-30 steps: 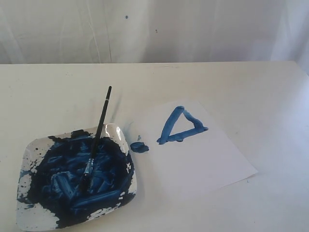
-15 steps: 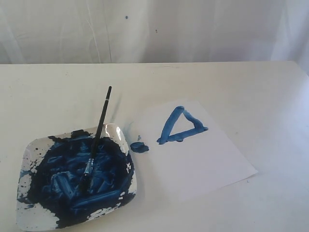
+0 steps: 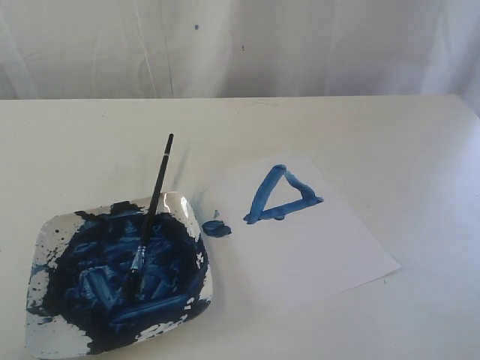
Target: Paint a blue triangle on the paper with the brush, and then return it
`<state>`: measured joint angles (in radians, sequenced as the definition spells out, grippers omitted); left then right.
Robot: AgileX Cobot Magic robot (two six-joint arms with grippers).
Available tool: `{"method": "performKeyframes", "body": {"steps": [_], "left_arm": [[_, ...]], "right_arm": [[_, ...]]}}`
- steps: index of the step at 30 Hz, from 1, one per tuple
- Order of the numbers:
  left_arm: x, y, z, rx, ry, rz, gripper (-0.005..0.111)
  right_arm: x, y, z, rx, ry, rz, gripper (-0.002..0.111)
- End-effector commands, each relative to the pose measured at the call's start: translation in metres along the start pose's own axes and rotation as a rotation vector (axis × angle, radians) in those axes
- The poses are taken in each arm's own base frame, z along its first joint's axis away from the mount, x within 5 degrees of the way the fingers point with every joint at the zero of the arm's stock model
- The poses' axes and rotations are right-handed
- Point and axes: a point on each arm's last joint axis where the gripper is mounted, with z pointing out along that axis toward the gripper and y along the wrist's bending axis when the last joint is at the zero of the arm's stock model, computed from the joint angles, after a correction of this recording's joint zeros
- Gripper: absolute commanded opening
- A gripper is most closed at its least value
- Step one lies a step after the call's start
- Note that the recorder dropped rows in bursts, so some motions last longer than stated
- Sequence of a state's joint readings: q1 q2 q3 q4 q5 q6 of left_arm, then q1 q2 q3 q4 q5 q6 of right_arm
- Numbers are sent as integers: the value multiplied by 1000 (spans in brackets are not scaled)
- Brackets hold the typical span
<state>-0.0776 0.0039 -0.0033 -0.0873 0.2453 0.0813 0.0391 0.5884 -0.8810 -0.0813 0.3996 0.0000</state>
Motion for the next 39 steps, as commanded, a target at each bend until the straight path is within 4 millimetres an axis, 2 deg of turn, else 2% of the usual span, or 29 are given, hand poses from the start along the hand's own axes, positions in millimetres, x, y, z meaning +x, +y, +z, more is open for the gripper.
{"method": "performKeyframes", "body": {"steps": [1,2,3,4,7,9,12,16,27,34,39], "left_arm": [[1,-1,0,8,0,-1,0],[1,-1,0,8,0,-1,0],[1,-1,0,8,0,-1,0],[1,-1,0,8,0,-1,0],[1,-1,0,8,0,-1,0],[1,-1,0,8,0,-1,0],[1,-1,0,8,0,-1,0],[1,-1,0,8,0,-1,0],[1,-1,0,8,0,-1,0],[1,-1,0,8,0,-1,0],[1,-1,0,8,0,-1,0]], "right_arm": [[48,4,-13,-9,60,54,0],[69,6,-11,-15,122,55,0],[78,6,-10,-16,146,55,0],[99,9,-5,-24,202,74,0],[135,12,0,-30,231,97,0],[162,12,-8,-10,170,94,0],[189,13,-22,7,92,76,0],[222,16,-33,7,74,76,0],[220,16,-40,3,6,76,0],[227,22,-41,-86,85,70,0],[239,25,-44,-142,208,47,0]]}}
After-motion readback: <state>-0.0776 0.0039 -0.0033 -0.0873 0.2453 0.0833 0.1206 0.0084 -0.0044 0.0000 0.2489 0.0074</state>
